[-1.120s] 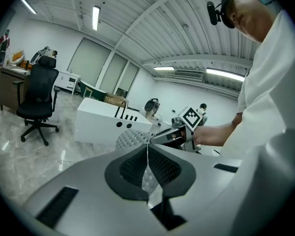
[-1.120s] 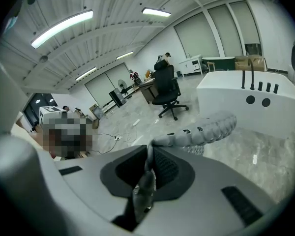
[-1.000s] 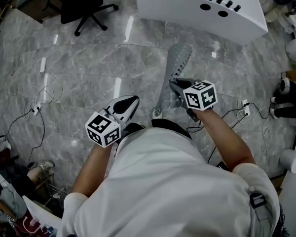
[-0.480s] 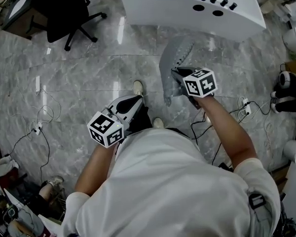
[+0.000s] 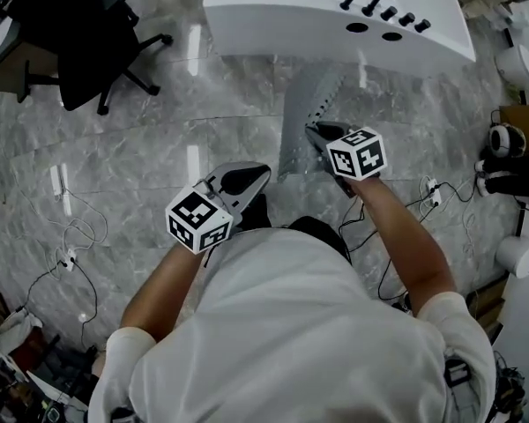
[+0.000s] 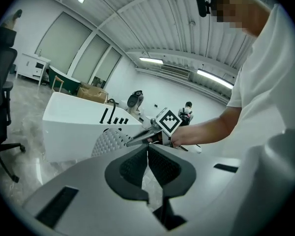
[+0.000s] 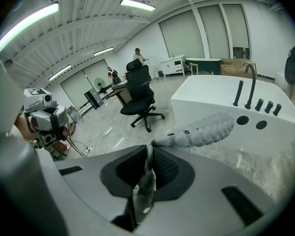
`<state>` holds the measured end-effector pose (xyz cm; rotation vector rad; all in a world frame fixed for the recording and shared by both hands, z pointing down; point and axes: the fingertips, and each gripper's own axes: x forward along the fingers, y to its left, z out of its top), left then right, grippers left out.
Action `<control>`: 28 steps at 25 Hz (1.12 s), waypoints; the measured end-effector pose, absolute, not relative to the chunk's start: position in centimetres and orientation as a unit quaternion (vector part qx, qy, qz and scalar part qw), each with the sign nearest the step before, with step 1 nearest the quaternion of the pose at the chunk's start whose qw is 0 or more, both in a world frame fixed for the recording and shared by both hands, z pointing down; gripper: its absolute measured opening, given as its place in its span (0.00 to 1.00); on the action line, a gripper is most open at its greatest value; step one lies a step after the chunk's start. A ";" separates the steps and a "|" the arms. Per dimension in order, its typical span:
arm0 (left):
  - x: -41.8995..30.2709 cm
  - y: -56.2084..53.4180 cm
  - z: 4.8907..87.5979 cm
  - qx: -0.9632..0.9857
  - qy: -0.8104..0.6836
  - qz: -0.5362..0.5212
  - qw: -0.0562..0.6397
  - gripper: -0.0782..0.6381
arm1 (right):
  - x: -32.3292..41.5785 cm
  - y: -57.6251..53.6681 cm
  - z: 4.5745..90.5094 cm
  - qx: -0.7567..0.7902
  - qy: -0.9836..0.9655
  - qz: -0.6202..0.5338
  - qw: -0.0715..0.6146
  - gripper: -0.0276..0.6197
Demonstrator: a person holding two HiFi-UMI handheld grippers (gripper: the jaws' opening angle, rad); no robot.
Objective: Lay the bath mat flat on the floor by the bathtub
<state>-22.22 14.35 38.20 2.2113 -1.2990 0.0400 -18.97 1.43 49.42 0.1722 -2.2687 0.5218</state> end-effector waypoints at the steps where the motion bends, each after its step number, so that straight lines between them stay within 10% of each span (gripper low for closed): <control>1: -23.3 13.6 38.5 0.829 -0.480 0.018 0.287 0.14 | -20.4 0.7 49.7 0.070 -0.894 0.206 0.392 0.11; 17: -27.8 6.7 45.6 0.807 -0.475 0.033 0.348 0.14 | -36.7 -10.7 58.1 0.051 -0.913 0.164 0.370 0.11; 28: -20.9 -1.0 53.0 0.765 -0.491 0.042 0.414 0.14 | -30.5 -22.6 74.5 0.046 -0.893 0.086 0.440 0.11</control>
